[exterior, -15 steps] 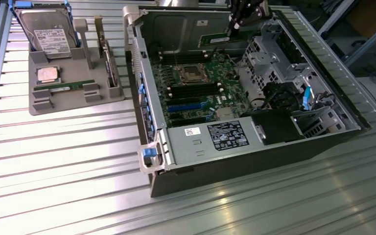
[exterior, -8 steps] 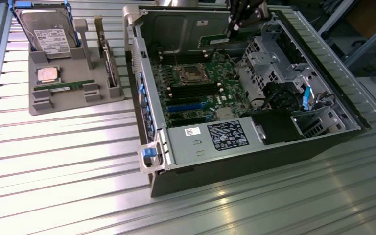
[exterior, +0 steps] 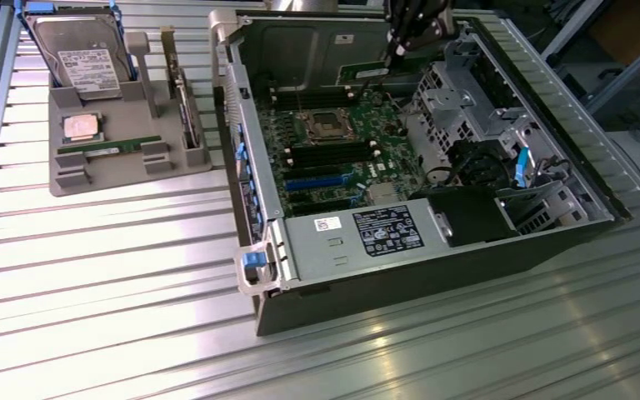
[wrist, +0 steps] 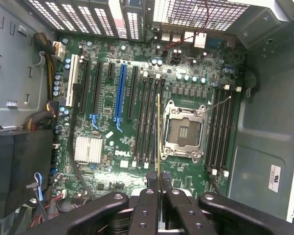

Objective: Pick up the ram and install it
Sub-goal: 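Insert the ram into the slot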

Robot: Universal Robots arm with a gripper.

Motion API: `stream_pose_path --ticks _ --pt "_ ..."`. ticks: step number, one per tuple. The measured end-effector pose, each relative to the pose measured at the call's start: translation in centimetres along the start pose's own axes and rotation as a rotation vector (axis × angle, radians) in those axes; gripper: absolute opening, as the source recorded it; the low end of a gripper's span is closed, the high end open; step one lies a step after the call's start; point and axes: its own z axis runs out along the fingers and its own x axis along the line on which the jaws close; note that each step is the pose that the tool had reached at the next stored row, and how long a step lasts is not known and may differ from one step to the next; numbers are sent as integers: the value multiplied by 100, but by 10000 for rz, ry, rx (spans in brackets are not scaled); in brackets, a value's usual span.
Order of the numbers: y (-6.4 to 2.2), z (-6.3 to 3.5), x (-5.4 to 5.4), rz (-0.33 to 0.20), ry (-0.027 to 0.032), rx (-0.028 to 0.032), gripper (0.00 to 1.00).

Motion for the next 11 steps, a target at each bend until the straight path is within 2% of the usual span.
stream_pose_path --ticks 11 --pt "-2 50 0 0 1 0 12"
